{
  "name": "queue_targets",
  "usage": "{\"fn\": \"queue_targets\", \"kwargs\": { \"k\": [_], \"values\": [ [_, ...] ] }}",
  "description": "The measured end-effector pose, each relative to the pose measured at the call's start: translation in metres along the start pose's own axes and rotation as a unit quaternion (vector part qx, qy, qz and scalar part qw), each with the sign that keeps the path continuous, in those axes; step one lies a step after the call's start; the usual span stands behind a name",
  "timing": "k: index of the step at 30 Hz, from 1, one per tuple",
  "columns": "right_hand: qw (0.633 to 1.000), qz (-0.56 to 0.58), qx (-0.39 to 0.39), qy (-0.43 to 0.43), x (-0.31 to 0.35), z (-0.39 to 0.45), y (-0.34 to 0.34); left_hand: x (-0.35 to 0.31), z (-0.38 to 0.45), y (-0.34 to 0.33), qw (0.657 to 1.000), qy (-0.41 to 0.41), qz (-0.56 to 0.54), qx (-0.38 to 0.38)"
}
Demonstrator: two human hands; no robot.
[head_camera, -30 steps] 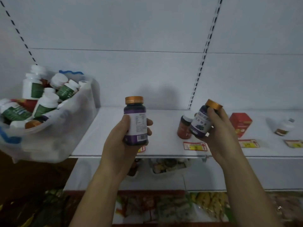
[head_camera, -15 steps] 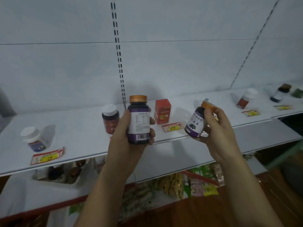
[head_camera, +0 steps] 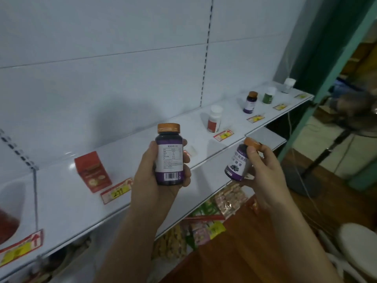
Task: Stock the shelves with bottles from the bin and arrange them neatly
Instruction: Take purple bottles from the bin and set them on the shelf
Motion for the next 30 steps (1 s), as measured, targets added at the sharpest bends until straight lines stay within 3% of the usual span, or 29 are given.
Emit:
{"fn": "queue_targets", "kwargs": {
  "k": [11,18,24,30],
  "values": [
    [0.991,0.006,-0.129,0.027,0.027,0.070,0.084,0.060,0.155,-0.051,0.980,0.115,-0.035,0.158],
    [0.981,0.042,-0.184,0.041,0.036,0.092,0.160,0.128,0.218,-0.095,0.966,0.170,-0.043,0.189],
    [0.983,0.110,-0.147,0.014,0.043,0.132,0.243,0.201,0.273,-0.143,0.960,0.196,-0.038,0.195],
    [0.994,0.075,-0.071,-0.018,0.067,0.206,0.311,0.244,0.338,-0.190,0.959,0.184,-0.077,0.199]
  ]
}}
Point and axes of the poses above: each hand's wrist, its own z-axis towards the middle knuckle, its own y-axis out of the back of the hand, x = y × z, the point moved 3 cm from there along z, towards the middle knuckle, and after that the axes turned 11 degrees about x, right-handed, at the moved point
